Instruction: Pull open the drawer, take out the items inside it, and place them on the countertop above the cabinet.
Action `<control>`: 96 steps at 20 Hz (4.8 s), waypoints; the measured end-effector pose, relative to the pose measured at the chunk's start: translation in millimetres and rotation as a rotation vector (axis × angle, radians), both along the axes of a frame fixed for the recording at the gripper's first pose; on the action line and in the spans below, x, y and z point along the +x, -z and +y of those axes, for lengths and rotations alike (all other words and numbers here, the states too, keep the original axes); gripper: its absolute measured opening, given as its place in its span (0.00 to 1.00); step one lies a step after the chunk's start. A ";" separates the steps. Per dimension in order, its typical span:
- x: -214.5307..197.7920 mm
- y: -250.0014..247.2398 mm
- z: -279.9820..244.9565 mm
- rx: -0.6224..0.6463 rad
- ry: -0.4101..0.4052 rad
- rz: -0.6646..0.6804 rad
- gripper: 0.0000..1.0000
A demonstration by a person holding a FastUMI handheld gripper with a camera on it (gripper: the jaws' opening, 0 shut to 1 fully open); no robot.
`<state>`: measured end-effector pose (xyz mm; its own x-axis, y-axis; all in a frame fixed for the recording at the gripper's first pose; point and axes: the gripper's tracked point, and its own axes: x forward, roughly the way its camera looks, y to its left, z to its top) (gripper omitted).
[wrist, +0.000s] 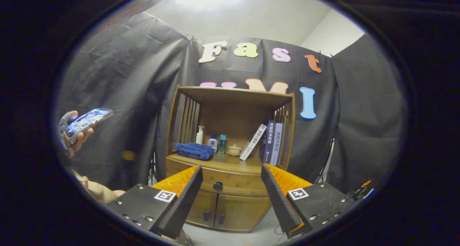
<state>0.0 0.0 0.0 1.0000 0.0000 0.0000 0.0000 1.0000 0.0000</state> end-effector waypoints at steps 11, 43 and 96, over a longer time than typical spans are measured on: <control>79.6 38.5 29.6 -0.048 -0.030 -0.006 0.98; 252.1 252.4 60.1 0.162 0.069 0.359 0.37; 55.8 120.2 62.0 0.152 0.029 0.260 0.45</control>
